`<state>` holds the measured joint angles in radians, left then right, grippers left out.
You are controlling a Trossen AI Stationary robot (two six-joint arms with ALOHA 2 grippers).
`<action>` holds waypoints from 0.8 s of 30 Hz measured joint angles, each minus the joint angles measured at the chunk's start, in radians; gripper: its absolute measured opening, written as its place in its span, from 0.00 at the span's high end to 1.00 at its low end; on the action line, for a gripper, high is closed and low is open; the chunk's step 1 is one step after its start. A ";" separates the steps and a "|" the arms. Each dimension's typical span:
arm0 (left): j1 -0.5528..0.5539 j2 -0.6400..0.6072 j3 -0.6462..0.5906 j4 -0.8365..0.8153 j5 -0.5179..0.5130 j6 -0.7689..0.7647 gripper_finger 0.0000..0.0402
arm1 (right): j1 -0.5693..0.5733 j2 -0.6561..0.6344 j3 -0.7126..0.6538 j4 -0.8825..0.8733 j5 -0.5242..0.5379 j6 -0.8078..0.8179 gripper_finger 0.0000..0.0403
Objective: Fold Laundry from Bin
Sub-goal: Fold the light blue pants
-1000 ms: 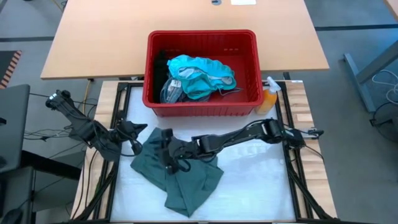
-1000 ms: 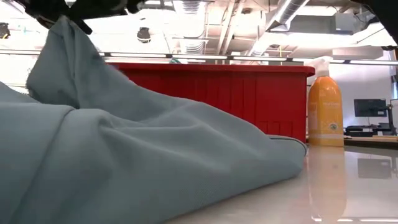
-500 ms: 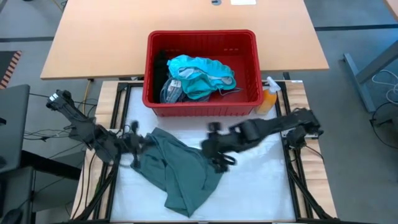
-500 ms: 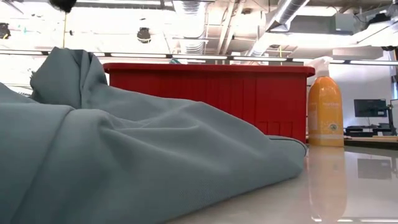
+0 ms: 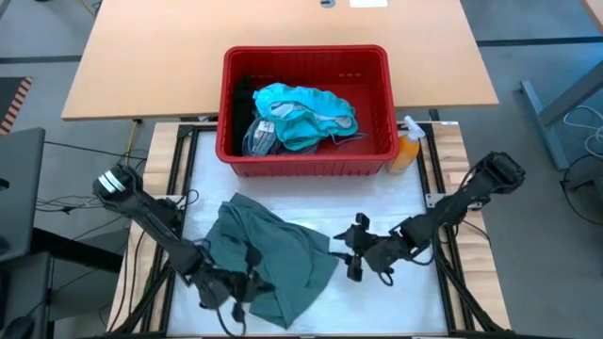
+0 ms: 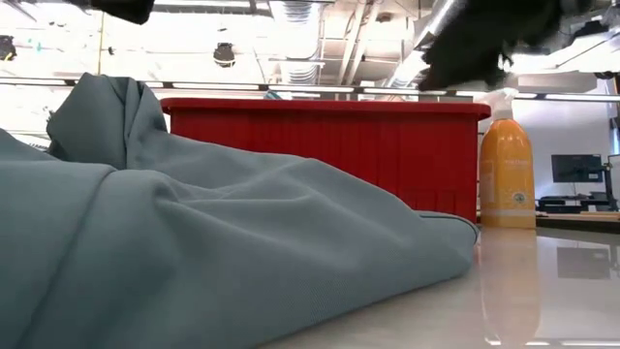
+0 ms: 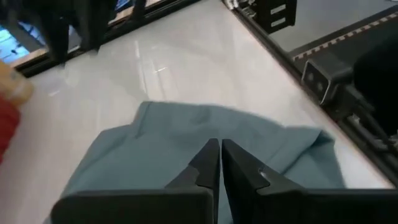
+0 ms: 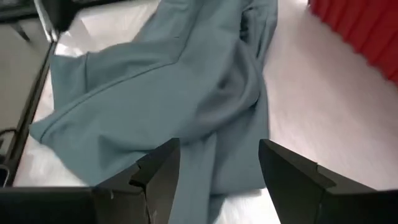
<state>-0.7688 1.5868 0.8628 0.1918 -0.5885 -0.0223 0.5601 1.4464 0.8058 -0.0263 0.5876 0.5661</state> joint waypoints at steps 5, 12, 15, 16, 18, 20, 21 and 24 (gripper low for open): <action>0.001 0.092 0.155 -0.152 0.017 -0.012 0.85 | -0.066 0.070 -0.152 0.257 -0.012 -0.072 0.39; 0.014 0.149 0.293 -0.424 -0.019 -0.159 0.65 | -0.229 0.162 -0.205 0.395 -0.232 -0.112 0.39; 0.023 0.149 0.293 -0.431 -0.020 -0.213 0.60 | -0.283 0.212 -0.204 0.499 -0.361 -0.167 0.39; 0.024 0.149 0.293 -0.435 -0.018 -0.229 0.59 | -0.293 0.226 -0.205 0.528 -0.401 -0.179 0.39; 0.024 0.149 0.293 -0.452 -0.018 -0.258 0.58 | -0.301 0.247 -0.204 0.582 -0.460 -0.192 0.39; 0.023 0.149 0.293 -0.475 -0.017 -0.284 0.57 | -0.300 0.266 -0.204 0.596 -0.478 -0.198 0.39; 0.023 0.149 0.293 -0.493 -0.018 -0.297 0.58 | -0.300 0.277 -0.204 0.595 -0.481 -0.198 0.39; 0.023 0.149 0.293 -0.518 -0.018 -0.313 0.58 | -0.290 0.302 -0.205 0.590 -0.489 -0.193 0.39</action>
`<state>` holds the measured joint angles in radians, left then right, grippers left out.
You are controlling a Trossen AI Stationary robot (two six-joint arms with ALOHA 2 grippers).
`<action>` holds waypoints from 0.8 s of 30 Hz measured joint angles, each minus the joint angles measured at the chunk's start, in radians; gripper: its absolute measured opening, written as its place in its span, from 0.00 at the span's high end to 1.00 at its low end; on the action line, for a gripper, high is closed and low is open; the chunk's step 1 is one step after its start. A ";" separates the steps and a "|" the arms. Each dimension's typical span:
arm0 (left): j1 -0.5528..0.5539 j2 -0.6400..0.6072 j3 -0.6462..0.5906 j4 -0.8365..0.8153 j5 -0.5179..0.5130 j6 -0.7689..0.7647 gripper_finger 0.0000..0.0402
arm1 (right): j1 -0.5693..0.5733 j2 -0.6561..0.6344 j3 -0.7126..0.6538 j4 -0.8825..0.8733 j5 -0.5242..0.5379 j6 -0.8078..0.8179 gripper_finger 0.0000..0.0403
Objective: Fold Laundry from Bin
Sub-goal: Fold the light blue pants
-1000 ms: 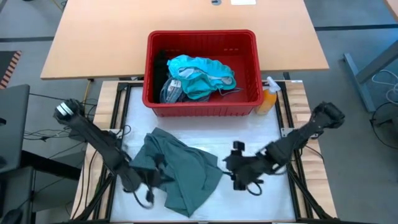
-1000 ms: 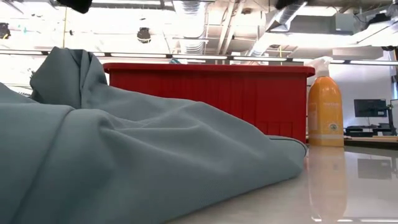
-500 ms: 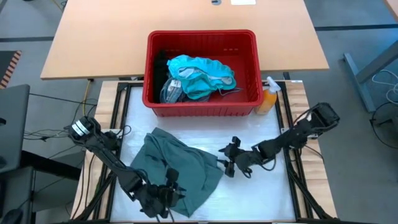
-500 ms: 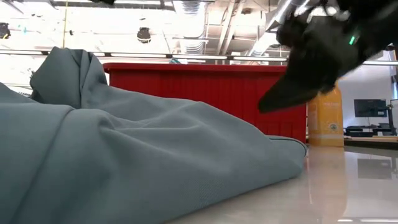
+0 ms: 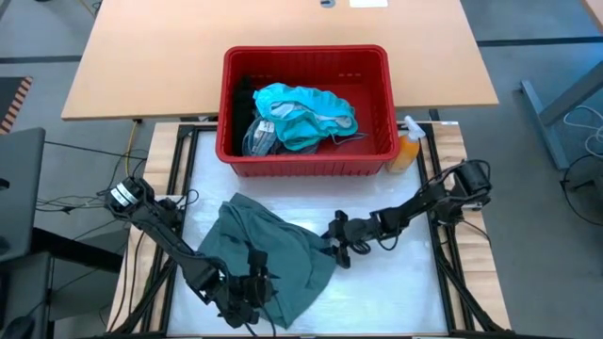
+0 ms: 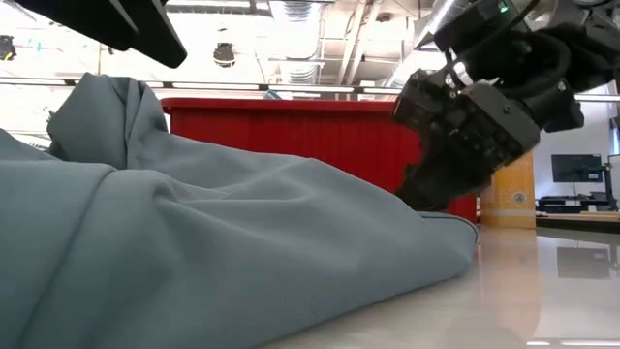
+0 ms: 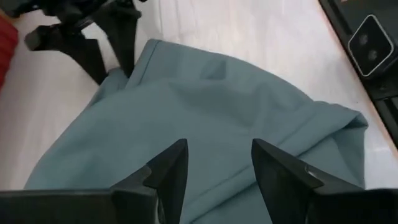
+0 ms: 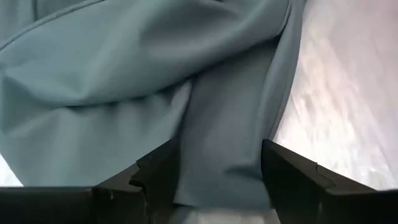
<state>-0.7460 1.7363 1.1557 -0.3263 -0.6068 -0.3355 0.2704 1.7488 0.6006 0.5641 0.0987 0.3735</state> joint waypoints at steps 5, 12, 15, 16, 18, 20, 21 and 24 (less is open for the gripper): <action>0.001 0.000 0.000 -0.007 -0.001 0.001 0.57 | 0.055 0.006 0.001 0.002 0.000 0.018 0.39; 0.000 0.000 0.000 -0.009 0.000 0.001 0.57 | 0.132 -0.002 0.001 -0.004 0.001 0.018 0.39; 0.000 0.000 0.000 -0.026 0.001 -0.004 0.57 | 0.150 -0.002 0.001 -0.002 0.002 0.036 0.39; 0.000 0.000 0.000 -0.041 0.008 -0.016 0.57 | 0.152 -0.002 0.001 -0.002 0.002 0.043 0.39; 0.000 0.000 -0.001 -0.081 0.034 -0.055 0.57 | 0.155 -0.002 0.001 -0.002 0.003 0.051 0.39; 0.000 0.000 -0.002 -0.115 0.056 -0.105 0.57 | 0.154 -0.002 0.001 -0.002 0.003 0.056 0.39; 0.000 0.000 -0.002 -0.125 0.061 -0.126 0.57 | 0.151 -0.002 0.001 -0.002 0.003 0.057 0.39; -0.010 0.000 -0.002 -0.131 0.060 -0.146 0.57 | 0.138 -0.002 0.001 0.016 -0.009 0.077 0.39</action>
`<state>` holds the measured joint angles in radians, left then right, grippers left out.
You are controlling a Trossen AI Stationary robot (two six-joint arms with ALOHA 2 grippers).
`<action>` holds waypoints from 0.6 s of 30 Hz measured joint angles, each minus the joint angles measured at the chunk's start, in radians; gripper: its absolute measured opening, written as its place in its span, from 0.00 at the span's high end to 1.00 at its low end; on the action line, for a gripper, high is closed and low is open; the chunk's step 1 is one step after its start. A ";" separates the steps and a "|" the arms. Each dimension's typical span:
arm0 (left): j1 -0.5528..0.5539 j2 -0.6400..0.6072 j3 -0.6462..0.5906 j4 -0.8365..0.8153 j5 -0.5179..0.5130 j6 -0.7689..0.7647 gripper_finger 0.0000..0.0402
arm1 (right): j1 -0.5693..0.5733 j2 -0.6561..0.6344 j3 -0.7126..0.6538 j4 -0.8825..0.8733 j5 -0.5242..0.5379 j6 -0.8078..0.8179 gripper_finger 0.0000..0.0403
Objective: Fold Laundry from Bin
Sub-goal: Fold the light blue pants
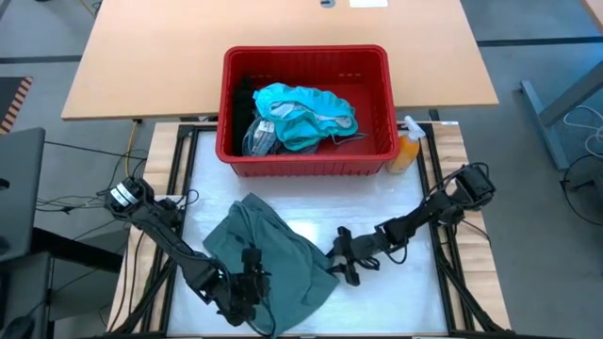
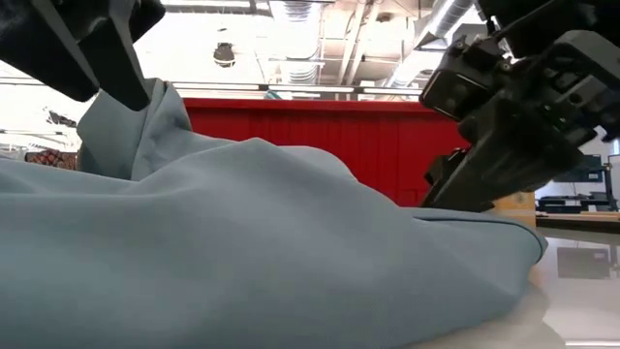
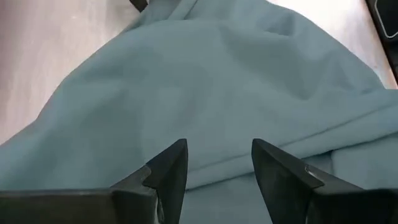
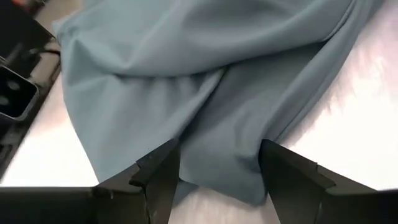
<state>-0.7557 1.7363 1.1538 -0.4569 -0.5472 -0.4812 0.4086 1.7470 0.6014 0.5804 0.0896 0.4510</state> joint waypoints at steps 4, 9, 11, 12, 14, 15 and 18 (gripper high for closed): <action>-0.010 0.000 0.000 0.079 -0.033 0.057 0.57 | -0.018 0.000 0.000 0.022 -0.070 0.065 0.39; 0.031 0.037 0.000 0.256 -0.057 0.212 0.57 | 0.023 0.000 0.000 0.068 -0.084 0.096 0.39; 0.057 0.069 0.000 0.292 -0.034 0.247 0.57 | 0.053 0.000 0.000 0.064 -0.083 0.105 0.39; 0.067 0.084 0.000 0.293 -0.032 0.261 0.57 | 0.068 0.000 0.000 0.060 -0.070 0.107 0.39; 0.090 0.107 0.000 0.310 -0.037 0.291 0.57 | 0.098 0.001 0.001 0.054 -0.022 0.112 0.39; 0.102 0.117 0.000 0.335 -0.041 0.308 0.57 | 0.110 0.005 0.001 0.050 0.003 0.119 0.39; 0.132 0.130 0.000 0.441 -0.027 0.370 0.57 | 0.134 0.009 0.001 0.040 0.051 0.150 0.39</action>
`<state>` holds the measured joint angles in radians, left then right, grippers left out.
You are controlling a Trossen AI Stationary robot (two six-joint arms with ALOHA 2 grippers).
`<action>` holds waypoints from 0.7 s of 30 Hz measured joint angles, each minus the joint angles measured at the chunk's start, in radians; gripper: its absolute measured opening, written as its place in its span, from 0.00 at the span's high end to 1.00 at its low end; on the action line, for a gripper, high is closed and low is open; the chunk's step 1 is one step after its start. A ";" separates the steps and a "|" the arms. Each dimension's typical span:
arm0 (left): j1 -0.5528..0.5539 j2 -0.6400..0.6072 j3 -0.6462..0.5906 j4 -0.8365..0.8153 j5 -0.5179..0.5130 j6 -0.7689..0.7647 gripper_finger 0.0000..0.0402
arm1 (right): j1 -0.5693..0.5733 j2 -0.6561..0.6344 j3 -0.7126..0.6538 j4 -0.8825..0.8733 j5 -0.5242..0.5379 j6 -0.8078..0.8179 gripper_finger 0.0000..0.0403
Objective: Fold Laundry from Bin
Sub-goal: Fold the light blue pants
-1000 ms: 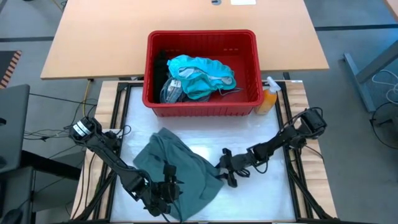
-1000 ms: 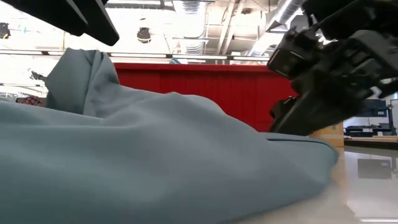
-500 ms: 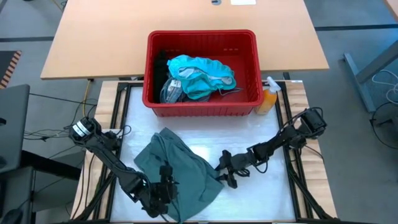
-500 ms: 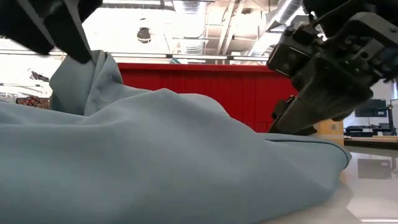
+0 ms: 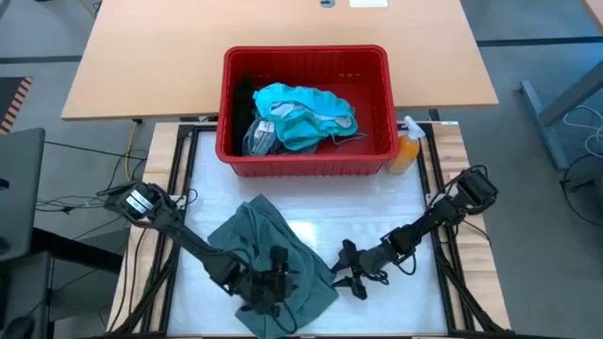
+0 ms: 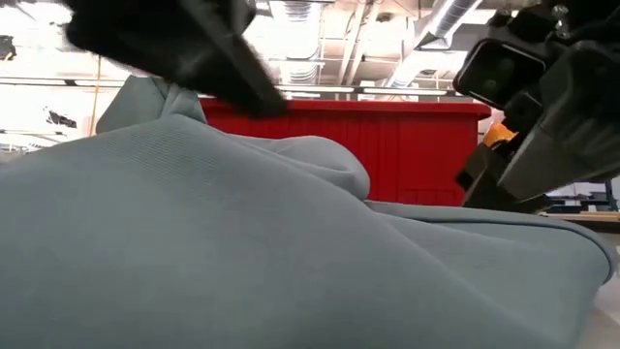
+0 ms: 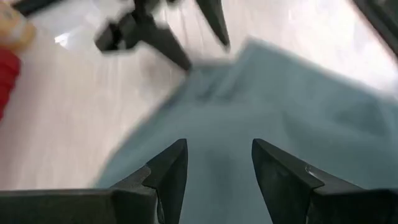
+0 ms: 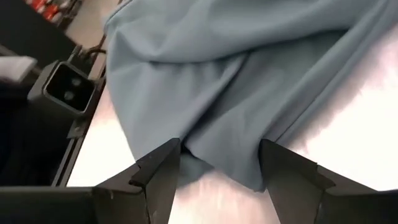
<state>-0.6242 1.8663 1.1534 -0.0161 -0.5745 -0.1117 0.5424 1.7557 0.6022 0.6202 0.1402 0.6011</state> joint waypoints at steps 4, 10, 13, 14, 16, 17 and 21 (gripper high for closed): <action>0.021 0.002 0.000 0.168 0.096 0.125 0.57 | 0.028 0.000 0.000 0.006 0.065 0.020 0.39; 0.084 0.027 0.007 0.268 0.263 0.197 0.57 | 0.038 0.000 0.000 0.012 0.088 0.020 0.39; 0.124 0.085 0.029 0.258 0.364 0.205 0.57 | 0.038 0.000 0.000 0.015 0.097 0.020 0.39; 0.138 0.108 0.049 0.255 0.401 0.206 0.57 | 0.038 0.000 0.002 0.014 0.097 0.020 0.39; 0.158 0.141 0.087 0.191 0.436 0.206 0.57 | 0.038 0.000 0.002 0.015 0.097 0.020 0.39; 0.166 0.158 0.114 0.160 0.440 0.206 0.57 | 0.038 0.000 0.003 0.015 0.097 0.020 0.39; 0.190 0.184 0.211 -0.037 0.433 0.205 0.58 | 0.040 0.000 0.003 0.009 0.097 0.020 0.39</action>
<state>-0.4345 2.0504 1.3649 -0.0526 -0.1417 0.0929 0.5819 1.7557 0.6048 0.6296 0.2372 0.6209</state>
